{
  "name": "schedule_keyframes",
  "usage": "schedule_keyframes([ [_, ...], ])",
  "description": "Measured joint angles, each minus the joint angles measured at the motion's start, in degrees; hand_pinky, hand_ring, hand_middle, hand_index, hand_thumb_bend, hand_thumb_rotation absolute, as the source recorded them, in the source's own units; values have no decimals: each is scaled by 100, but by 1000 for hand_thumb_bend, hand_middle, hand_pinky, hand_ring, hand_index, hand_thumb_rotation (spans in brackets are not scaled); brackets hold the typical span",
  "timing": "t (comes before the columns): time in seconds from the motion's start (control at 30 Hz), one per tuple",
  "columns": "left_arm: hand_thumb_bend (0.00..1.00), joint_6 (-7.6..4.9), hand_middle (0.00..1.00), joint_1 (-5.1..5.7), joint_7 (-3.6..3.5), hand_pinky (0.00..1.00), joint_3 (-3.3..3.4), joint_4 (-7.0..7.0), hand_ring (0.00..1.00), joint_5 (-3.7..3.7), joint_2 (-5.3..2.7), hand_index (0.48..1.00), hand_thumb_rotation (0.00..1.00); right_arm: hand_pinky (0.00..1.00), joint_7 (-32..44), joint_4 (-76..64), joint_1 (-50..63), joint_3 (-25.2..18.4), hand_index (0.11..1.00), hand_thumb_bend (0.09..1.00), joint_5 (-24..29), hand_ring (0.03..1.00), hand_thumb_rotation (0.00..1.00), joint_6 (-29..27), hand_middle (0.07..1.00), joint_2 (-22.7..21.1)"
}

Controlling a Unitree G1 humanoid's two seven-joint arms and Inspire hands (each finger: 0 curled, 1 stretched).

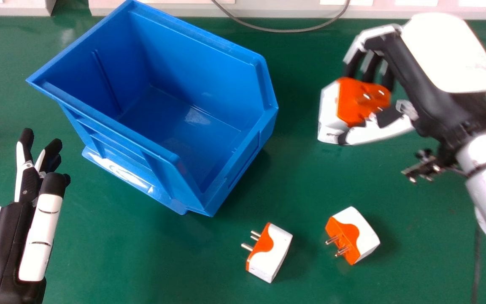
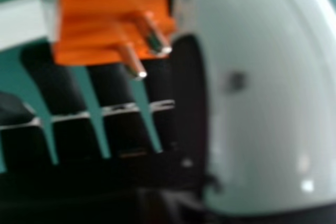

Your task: Pick all objects and put in blue box

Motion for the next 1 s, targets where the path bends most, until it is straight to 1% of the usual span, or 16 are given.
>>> schedule_keyframes([
  [0.07,682,-3,971,-11,11,914,0,5,974,5,-1,973,1000,17,21,17,-92,89,470,496,-2,62,130,-72,115,95],
  [0.17,685,-3,971,-55,23,914,-10,23,974,44,-2,973,1000,16,25,175,-408,341,470,495,-9,62,131,-308,116,411],
  [0.23,686,-4,971,-98,23,913,-44,24,973,49,-5,972,1000,17,10,370,-597,507,469,495,-21,63,131,-437,118,606],
  [0.27,687,-5,970,-100,30,912,-45,16,973,49,-9,972,1000,18,-18,506,-672,563,469,495,-33,64,132,-532,120,680],
  [0.4,688,1,970,-75,45,911,-70,-2,972,48,-21,971,1000,20,-124,1051,-883,835,469,494,-82,67,133,-661,122,1019],
  [0.47,688,11,970,-67,47,911,-90,-8,972,49,-24,971,1000,24,-156,1317,-973,956,469,493,-198,71,135,-665,130,1203],
  [0.57,689,34,970,-55,55,911,-98,-24,972,49,-35,971,1000,25,-209,1727,-1175,1124,469,493,-308,72,135,-662,133,1470],
  [0.67,688,48,971,-57,56,912,-105,-35,973,50,-46,972,1000,39,-289,2088,-1407,1232,469,491,-435,93,139,-637,165,1711],
  [0.8,687,53,971,-44,67,913,-121,-63,973,53,-75,973,1000,40,-493,2742,-1826,1389,469,491,-604,91,141,-555,163,2012],
  [0.83,686,55,971,-26,93,913,-117,-70,974,55,-94,973,1000,39,-606,2978,-1946,1458,469,491,-670,89,141,-568,159,2107],
  [0.9,686,61,971,-36,109,914,-155,-101,974,69,-119,973,1000,38,-768,3600,-2273,1564,469,491,-739,88,141,-531,159,2268],
  [0.97,688,59,972,-29,120,913,-166,-113,974,75,-132,973,1000,38,-905,4018,-2483,1645,469,490,-808,89,143,-525,163,2377],
  [1.0,689,59,972,-31,123,913,-171,-114,974,98,-135,974,1000,39,-969,4234,-2588,1670,469,490,-824,89,143,-520,163,2446],
])
